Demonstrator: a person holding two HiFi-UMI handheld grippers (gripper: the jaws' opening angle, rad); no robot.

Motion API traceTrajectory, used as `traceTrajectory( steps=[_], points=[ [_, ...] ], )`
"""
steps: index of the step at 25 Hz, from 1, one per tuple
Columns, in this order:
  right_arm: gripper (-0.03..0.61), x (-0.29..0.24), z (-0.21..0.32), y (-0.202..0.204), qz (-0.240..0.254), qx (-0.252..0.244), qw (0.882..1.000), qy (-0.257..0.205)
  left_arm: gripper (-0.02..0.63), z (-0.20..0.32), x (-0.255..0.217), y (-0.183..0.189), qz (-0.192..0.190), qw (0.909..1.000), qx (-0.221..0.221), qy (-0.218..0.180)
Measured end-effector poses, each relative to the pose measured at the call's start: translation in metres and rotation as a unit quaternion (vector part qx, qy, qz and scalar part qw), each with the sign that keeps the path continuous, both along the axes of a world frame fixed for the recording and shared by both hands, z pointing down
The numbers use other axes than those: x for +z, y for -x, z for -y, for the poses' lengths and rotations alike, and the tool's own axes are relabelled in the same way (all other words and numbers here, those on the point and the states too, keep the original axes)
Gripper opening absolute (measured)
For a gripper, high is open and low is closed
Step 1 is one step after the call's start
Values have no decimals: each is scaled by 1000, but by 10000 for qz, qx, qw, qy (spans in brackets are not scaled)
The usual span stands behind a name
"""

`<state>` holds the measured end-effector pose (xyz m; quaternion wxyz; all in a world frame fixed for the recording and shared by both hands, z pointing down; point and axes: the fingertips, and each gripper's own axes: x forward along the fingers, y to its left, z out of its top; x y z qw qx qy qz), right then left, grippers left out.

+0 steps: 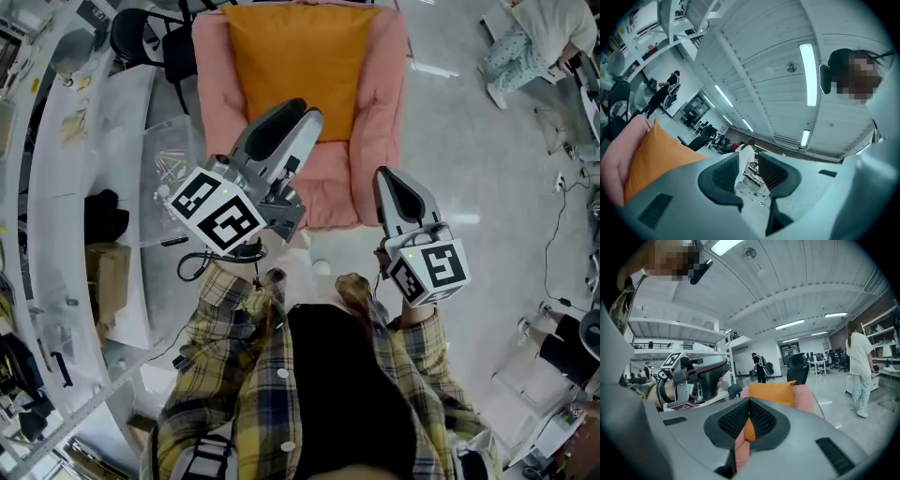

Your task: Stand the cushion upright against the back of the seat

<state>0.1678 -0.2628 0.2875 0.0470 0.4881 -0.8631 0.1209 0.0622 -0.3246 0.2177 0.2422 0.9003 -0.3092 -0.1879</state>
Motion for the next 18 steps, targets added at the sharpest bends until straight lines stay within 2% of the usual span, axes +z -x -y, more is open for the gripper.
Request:
traceTrajectory(
  steps=[7,13,15,18],
  points=[
    [17,-17,-71,3,59,-194,9996,-200,118,-105,-17,-2,639,9962,-360,-474],
    [17,-44,-97,18,74,-336,9983,-465,118,-150,-26,2,1582,9798,-864,-867],
    [17,-51,-101,26,73,-365,9978,-540,116,-158,-27,3,1698,9775,-878,-892],
    [17,-63,-105,40,47,-383,9972,-648,77,-166,-24,8,1632,9803,-764,-805]
  ],
)
